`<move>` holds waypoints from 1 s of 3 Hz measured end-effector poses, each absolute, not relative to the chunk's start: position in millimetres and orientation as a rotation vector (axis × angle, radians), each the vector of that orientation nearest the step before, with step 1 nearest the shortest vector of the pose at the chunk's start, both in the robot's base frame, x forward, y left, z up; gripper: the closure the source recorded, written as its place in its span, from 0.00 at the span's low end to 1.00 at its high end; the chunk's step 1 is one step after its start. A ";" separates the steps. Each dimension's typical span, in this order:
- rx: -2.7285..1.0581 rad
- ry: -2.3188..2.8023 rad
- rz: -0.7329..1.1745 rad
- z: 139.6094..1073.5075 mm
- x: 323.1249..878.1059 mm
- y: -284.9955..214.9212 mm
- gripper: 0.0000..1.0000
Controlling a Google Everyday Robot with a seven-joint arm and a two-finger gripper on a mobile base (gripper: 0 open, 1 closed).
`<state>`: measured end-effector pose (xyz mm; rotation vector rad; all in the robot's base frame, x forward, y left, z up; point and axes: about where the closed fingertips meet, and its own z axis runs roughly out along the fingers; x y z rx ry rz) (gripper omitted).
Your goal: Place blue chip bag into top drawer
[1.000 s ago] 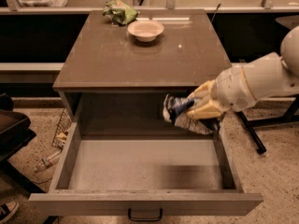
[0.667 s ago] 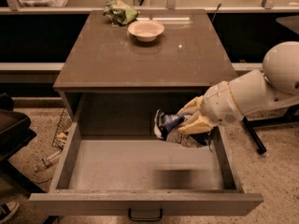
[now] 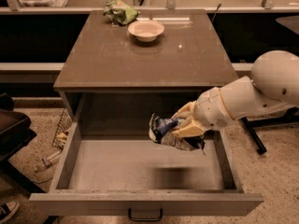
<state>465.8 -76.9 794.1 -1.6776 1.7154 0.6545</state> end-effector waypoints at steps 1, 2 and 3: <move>-1.643 1.680 0.740 749.8 481.5 -27.6 1.00; -1.623 1.650 0.777 724.5 493.0 3.6 1.00; -1.621 1.649 0.779 723.2 493.8 5.3 0.82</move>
Offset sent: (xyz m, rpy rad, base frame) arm 0.0430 0.1164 -0.0998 0.1609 0.0335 0.0329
